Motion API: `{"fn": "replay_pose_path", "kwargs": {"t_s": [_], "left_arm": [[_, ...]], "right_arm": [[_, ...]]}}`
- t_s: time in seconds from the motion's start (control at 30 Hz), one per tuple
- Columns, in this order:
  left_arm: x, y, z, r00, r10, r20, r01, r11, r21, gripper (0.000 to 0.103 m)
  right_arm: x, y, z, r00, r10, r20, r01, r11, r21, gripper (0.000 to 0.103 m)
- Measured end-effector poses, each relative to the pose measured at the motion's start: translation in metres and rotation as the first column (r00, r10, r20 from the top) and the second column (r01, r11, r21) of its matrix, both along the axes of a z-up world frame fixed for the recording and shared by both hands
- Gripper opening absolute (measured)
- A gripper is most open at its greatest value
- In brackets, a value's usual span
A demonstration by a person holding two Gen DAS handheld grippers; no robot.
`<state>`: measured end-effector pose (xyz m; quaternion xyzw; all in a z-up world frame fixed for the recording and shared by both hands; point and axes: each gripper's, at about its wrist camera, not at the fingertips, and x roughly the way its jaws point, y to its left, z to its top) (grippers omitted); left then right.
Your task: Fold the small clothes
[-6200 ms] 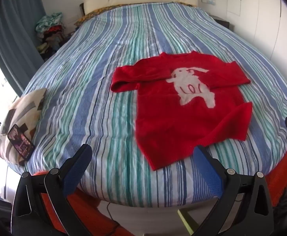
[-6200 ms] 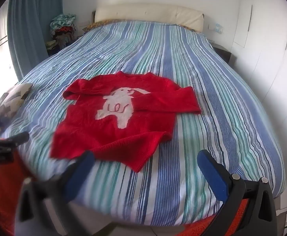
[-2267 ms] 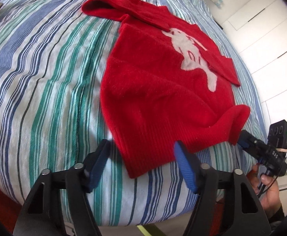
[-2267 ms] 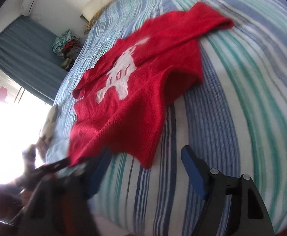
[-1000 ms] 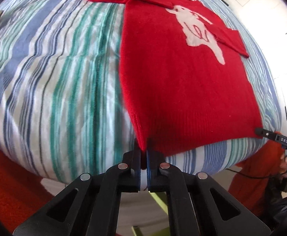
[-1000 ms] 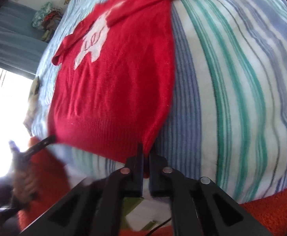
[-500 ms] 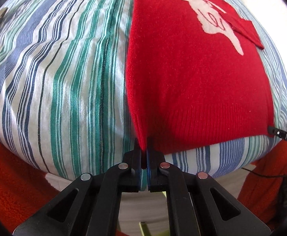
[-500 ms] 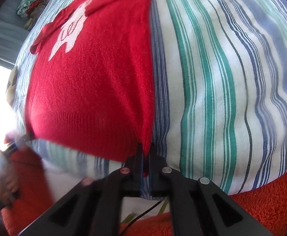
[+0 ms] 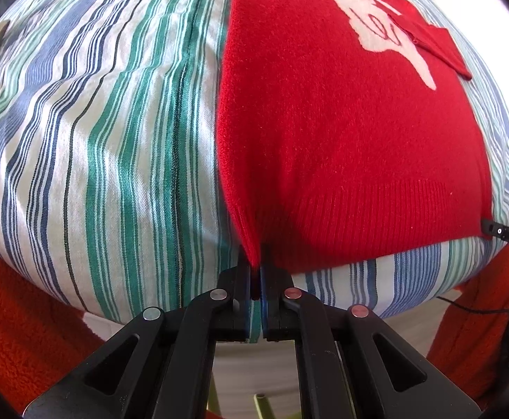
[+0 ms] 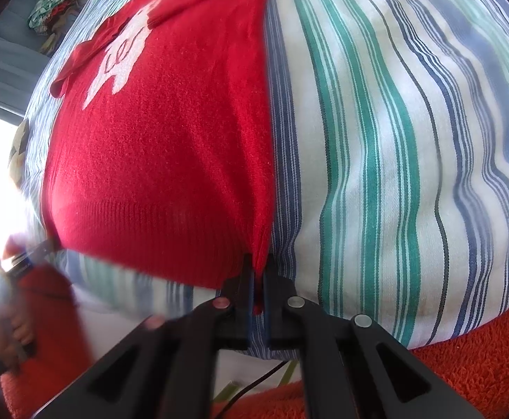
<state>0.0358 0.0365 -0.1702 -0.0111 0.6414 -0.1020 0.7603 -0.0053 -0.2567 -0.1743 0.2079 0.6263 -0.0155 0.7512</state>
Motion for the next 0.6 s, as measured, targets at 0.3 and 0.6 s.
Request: {"fn": "replay_pose_path", "kwargs": {"t_s": [0.3, 0.6], "left_arm": [[0.0002, -0.0016, 0.0014, 1.000, -0.010, 0.001, 0.010, 1.000, 0.006, 0.002], [0.0000, 0.0006, 0.0020, 1.000, -0.013, 0.001, 0.013, 1.000, 0.010, 0.003]], "right_arm": [[0.0006, 0.0010, 0.0001, 1.000, 0.001, -0.001, -0.001, 1.000, -0.002, 0.003], [0.0001, 0.0004, 0.0003, 1.000, 0.001, 0.000, -0.001, 1.000, -0.002, 0.003]]}}
